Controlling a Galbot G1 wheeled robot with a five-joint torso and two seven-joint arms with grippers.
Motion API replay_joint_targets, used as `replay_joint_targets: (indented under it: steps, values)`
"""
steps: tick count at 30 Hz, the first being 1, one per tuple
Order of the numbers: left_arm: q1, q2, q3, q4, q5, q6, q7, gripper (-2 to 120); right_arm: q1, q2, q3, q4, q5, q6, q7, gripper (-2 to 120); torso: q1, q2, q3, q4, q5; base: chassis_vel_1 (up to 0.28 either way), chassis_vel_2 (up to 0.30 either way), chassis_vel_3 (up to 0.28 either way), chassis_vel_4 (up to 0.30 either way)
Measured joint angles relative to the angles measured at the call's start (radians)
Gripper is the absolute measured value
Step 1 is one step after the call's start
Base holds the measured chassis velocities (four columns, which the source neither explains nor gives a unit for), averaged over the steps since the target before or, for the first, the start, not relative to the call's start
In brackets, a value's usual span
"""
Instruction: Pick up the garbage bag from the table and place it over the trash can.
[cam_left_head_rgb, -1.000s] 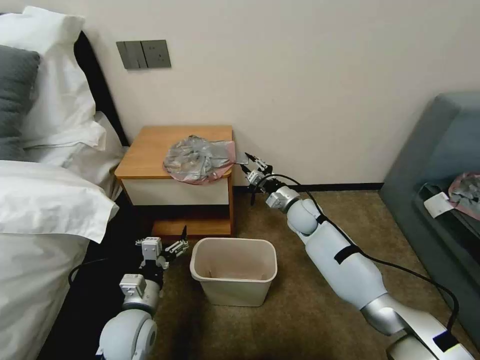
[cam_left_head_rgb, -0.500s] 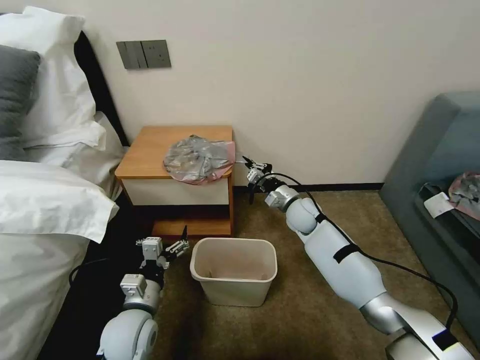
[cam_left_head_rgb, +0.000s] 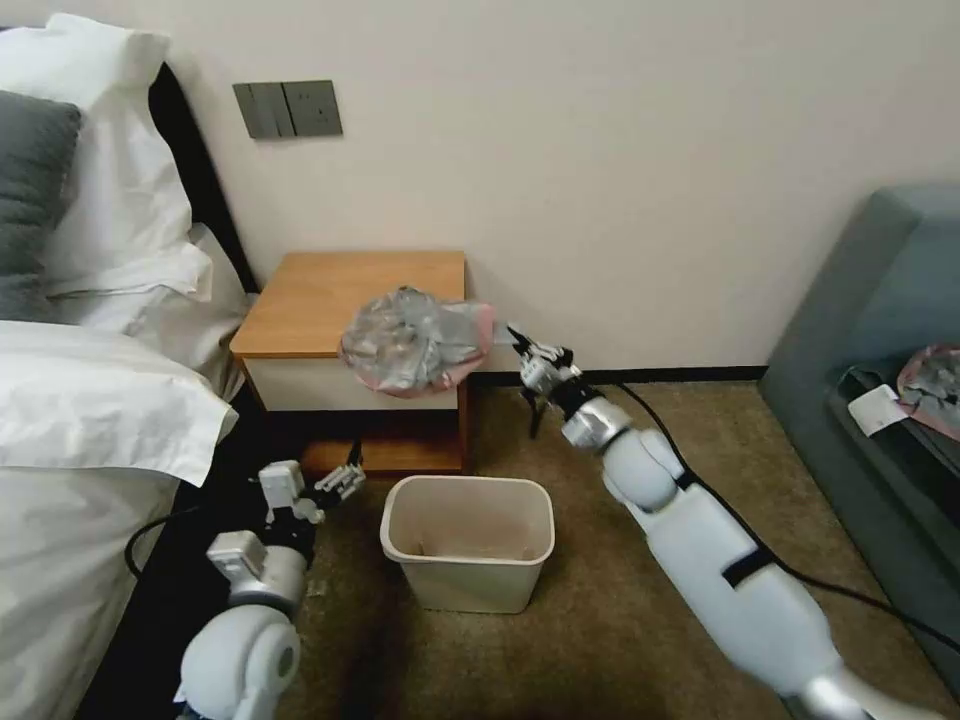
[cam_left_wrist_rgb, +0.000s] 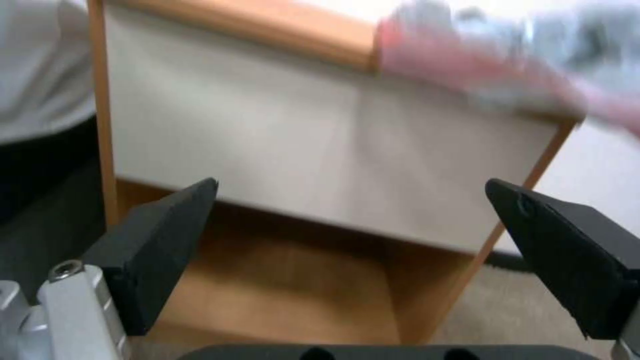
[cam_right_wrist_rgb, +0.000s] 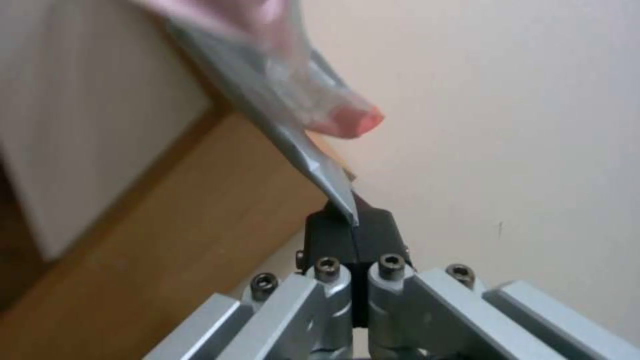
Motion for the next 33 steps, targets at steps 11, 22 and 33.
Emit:
replay_joint_targets:
  steps: [11, 22, 33]
  values:
    - [0.002, 0.024, -0.030, -0.120, -0.104, 0.023, -0.022, 100, -0.203, 0.009, 0.039, 0.086, -0.042, 0.028, -0.003, 0, 0.000, 0.000, 0.000, -0.0001, -0.0002, 0.000, 0.000, 0.000, 0.000]
    - [0.015, 0.035, -0.046, -0.099, -0.110, 0.007, -0.032, 100, -0.423, 0.004, 0.063, 0.126, -0.136, 0.092, -0.004, 0, 0.000, 0.000, 0.000, 0.0000, -0.0003, 0.000, 0.000, 0.000, 0.000]
    - [0.019, 0.033, -0.011, -0.089, -0.076, -0.003, -0.026, 100, -0.497, -0.005, 0.101, 0.172, -0.154, 0.110, -0.005, 0, 0.000, 0.000, 0.000, -0.0001, -0.0001, 0.000, 0.000, 0.000, 0.000]
